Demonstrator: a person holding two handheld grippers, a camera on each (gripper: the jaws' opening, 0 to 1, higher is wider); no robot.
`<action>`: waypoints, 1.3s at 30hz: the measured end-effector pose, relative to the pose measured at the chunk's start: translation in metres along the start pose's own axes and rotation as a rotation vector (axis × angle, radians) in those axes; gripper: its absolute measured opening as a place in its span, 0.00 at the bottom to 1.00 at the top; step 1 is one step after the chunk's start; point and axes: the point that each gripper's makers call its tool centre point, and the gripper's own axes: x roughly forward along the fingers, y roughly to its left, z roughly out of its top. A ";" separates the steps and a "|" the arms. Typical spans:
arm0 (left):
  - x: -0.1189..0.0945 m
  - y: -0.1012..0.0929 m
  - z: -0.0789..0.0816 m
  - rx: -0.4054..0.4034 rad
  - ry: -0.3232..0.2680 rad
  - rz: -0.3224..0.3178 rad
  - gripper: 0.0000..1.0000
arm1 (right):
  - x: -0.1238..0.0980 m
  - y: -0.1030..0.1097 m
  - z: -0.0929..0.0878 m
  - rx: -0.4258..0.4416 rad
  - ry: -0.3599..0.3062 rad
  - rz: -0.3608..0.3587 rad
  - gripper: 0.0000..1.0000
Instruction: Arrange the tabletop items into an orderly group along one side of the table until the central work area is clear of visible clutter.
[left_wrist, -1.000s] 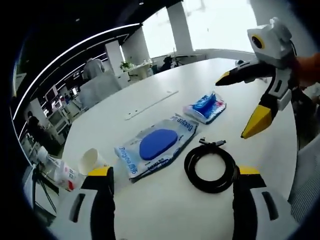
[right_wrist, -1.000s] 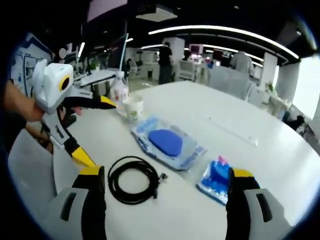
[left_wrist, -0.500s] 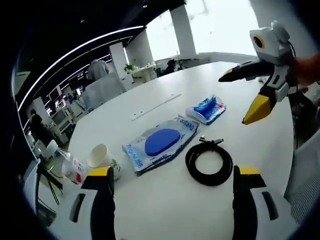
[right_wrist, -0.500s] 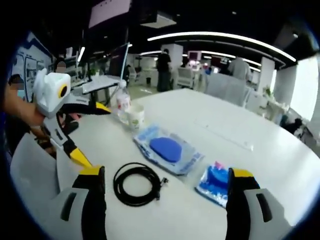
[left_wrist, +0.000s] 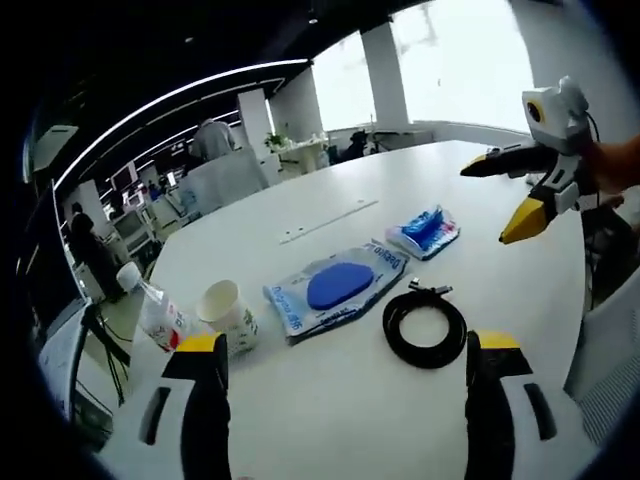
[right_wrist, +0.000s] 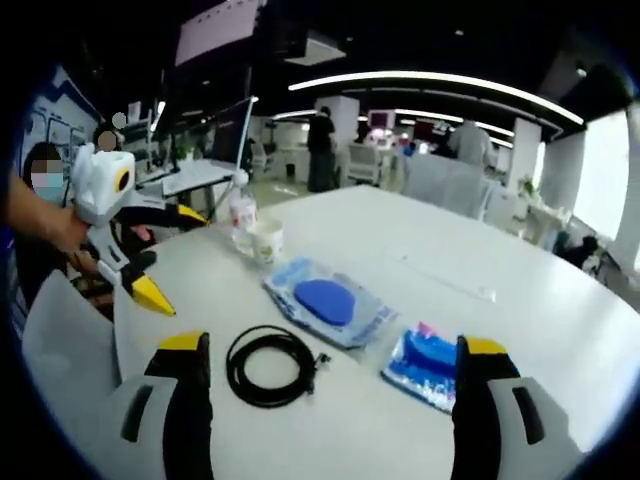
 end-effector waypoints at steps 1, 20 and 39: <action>-0.001 0.001 0.000 -0.001 -0.002 0.001 0.98 | -0.001 0.000 0.000 0.001 -0.002 -0.001 1.00; -0.024 0.011 -0.010 -0.060 -0.030 0.045 0.98 | -0.021 0.005 -0.014 0.072 -0.044 -0.032 1.00; -0.050 0.020 -0.034 -0.129 -0.037 0.109 0.98 | -0.042 0.015 -0.044 0.148 -0.056 -0.072 1.00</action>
